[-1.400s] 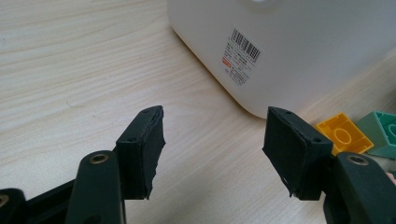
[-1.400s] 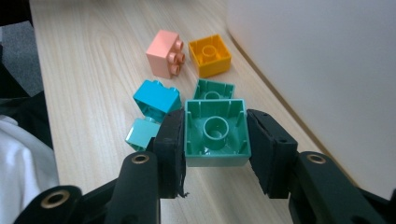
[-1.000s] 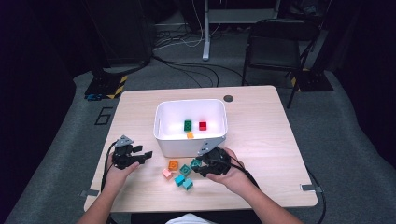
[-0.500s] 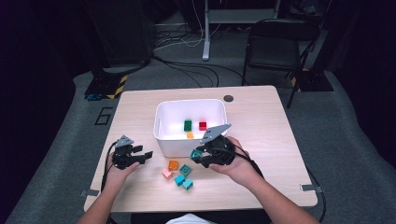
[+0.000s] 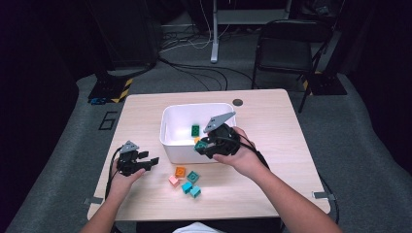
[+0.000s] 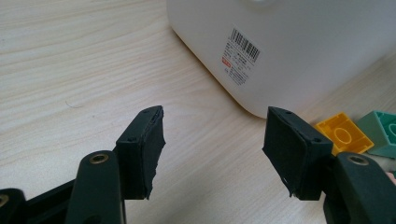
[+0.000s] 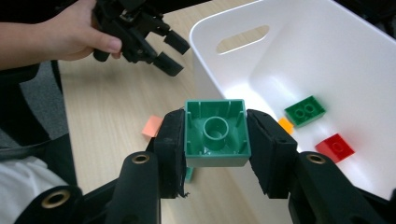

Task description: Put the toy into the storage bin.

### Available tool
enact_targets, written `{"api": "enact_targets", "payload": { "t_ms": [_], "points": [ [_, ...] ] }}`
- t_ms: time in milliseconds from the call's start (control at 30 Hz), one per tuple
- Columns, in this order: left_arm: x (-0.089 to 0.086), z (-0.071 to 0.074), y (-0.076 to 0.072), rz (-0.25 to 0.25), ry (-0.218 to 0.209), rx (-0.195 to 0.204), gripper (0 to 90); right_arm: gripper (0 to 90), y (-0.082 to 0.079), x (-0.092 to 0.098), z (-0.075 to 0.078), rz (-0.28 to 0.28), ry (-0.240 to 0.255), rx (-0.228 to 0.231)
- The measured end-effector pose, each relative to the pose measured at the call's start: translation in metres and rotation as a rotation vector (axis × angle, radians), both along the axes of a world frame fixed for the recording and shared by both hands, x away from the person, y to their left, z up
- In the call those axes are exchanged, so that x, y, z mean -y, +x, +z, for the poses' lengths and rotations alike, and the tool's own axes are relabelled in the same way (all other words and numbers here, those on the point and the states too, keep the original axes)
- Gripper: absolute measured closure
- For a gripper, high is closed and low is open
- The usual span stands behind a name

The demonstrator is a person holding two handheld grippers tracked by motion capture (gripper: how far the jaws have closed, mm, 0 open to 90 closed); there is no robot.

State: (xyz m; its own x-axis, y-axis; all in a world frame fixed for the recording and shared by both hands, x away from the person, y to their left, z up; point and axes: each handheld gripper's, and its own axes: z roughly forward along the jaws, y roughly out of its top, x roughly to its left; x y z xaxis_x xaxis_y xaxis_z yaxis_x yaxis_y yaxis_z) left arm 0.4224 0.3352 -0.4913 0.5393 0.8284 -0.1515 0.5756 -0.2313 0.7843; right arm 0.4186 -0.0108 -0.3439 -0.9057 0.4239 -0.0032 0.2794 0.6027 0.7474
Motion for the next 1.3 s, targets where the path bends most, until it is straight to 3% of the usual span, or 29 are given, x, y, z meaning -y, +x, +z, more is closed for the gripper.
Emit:
{"api": "enact_targets", "payload": {
  "t_ms": [833,1300],
  "points": [
    [-0.001,0.0,0.001,-0.01,-0.003,0.001,37.7,58.0,0.076,-0.028,-0.004,-0.126,0.033,-0.005],
    [-0.002,0.0,0.001,-0.009,-0.006,-0.002,37.6,58.0,0.121,-0.033,-0.028,-0.208,0.048,-0.027]
  ]
}}
